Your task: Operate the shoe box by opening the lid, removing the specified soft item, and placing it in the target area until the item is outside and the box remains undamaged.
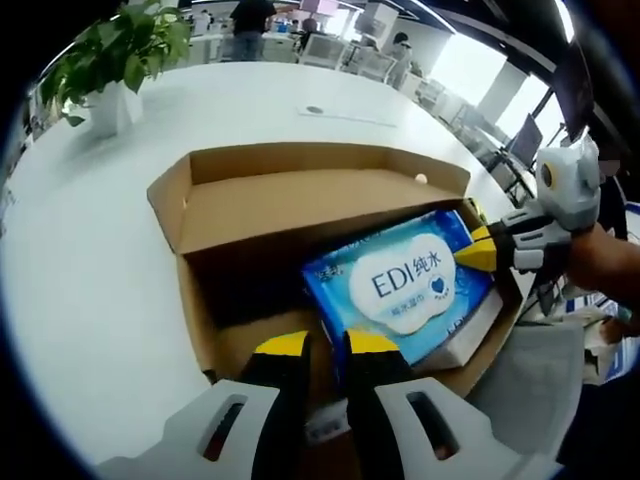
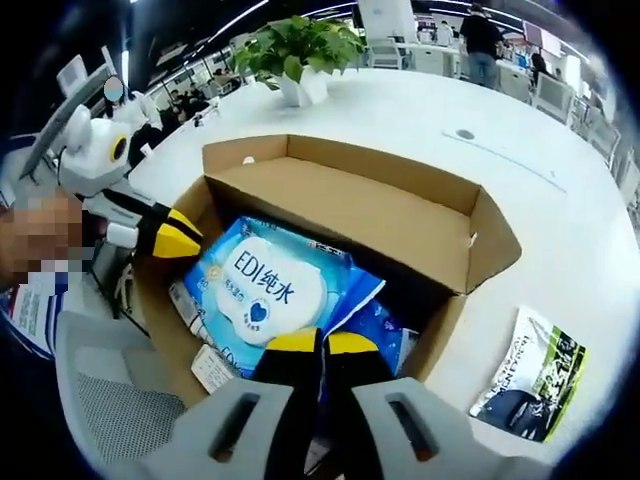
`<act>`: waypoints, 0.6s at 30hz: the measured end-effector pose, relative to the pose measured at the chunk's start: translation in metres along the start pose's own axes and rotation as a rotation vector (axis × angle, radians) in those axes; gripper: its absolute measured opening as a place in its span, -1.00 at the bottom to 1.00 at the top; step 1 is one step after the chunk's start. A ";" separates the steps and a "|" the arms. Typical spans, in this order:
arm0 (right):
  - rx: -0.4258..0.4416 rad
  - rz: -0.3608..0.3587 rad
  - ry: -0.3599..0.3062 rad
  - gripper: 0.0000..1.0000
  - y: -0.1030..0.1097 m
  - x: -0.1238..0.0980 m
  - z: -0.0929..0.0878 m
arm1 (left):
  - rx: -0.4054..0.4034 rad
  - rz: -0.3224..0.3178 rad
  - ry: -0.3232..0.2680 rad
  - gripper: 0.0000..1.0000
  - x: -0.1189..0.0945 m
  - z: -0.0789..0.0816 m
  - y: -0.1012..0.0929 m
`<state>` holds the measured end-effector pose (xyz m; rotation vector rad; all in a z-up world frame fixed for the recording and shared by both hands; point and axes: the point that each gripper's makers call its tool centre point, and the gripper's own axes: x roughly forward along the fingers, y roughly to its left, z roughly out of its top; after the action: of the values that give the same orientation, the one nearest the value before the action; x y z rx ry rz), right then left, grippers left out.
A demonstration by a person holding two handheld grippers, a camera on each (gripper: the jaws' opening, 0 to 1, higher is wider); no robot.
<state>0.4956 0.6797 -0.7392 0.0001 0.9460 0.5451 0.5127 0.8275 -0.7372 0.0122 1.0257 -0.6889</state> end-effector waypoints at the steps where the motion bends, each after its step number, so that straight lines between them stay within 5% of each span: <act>1: -0.004 -0.002 0.001 -1.00 0.000 0.000 0.000 | 0.001 -0.004 -0.001 -0.79 0.002 0.001 -0.001; 18: 0.002 -0.001 0.000 -1.00 -0.003 0.003 -0.003 | -0.010 -0.025 0.028 -0.78 0.019 0.000 -0.011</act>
<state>0.4959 0.6774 -0.7439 0.0016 0.9464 0.5431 0.5129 0.8085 -0.7489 0.0005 1.0579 -0.7085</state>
